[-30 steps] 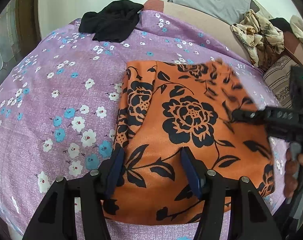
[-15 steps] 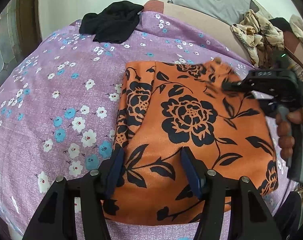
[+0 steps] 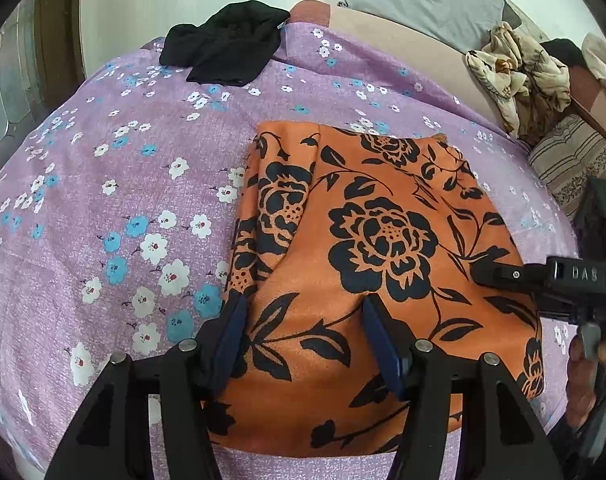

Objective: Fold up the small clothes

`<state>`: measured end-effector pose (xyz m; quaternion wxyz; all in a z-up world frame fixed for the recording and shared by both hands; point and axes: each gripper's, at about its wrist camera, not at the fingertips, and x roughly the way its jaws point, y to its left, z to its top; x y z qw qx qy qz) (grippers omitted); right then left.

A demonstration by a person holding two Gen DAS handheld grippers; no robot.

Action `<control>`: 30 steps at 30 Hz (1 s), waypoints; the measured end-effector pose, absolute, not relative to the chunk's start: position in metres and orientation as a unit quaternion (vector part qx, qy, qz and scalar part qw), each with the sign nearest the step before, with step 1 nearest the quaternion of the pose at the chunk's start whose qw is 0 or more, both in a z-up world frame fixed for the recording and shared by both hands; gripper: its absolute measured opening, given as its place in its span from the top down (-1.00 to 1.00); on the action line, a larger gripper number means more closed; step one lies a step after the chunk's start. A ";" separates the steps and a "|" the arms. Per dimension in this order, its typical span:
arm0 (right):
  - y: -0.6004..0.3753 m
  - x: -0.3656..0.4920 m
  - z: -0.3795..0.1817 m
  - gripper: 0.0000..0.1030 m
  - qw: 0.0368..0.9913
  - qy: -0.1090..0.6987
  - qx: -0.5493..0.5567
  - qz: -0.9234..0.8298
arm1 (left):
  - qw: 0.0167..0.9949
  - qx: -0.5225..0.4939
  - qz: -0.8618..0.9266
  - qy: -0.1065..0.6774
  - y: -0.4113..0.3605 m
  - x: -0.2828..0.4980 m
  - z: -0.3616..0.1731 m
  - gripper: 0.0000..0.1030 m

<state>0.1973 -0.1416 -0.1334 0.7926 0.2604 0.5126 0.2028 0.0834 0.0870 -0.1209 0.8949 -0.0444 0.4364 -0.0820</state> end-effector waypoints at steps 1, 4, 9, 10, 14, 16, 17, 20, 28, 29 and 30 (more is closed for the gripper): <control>-0.136 0.196 -0.125 0.31 0.804 0.506 0.241 0.198 | 0.895 -0.047 -0.083 0.435 0.088 0.083 -0.121 -0.20; -0.121 0.193 -0.112 0.21 0.829 0.493 0.197 0.175 | 0.898 -0.058 -0.084 0.429 0.093 0.082 -0.121 -0.20; -0.148 0.173 -0.138 -0.38 0.795 0.509 0.278 0.176 | 0.894 -0.144 -0.115 0.409 0.118 0.072 -0.101 -0.20; -0.146 0.172 -0.140 -0.39 0.797 0.507 0.275 0.182 | 0.888 -0.167 -0.121 0.412 0.126 0.071 -0.098 -0.21; -0.154 0.161 -0.142 -0.40 0.798 0.498 0.277 0.193 | 0.831 -0.276 -0.140 0.463 0.157 0.065 -0.116 -0.22; -0.155 0.161 -0.145 -0.40 0.796 0.498 0.282 0.198 | 0.818 -0.283 -0.132 0.482 0.162 0.060 -0.127 0.07; -0.156 0.161 -0.145 -0.40 0.796 0.497 0.281 0.200 | 0.810 -0.281 -0.119 0.500 0.163 0.060 -0.137 0.46; -0.155 0.158 -0.143 -0.39 0.801 0.497 0.262 0.206 | 0.770 -0.343 -0.115 0.525 0.177 0.065 -0.157 0.74; -0.162 0.160 -0.146 -0.40 0.792 0.495 0.281 0.222 | 0.822 -0.217 -0.115 0.515 0.147 0.091 -0.089 -0.20; -0.162 0.159 -0.147 -0.40 0.791 0.494 0.282 0.224 | 0.826 -0.209 -0.114 0.511 0.145 0.102 -0.086 -0.20; -0.163 0.160 -0.147 -0.41 0.790 0.494 0.284 0.226 | 0.825 -0.205 -0.118 0.513 0.143 0.114 -0.087 -0.20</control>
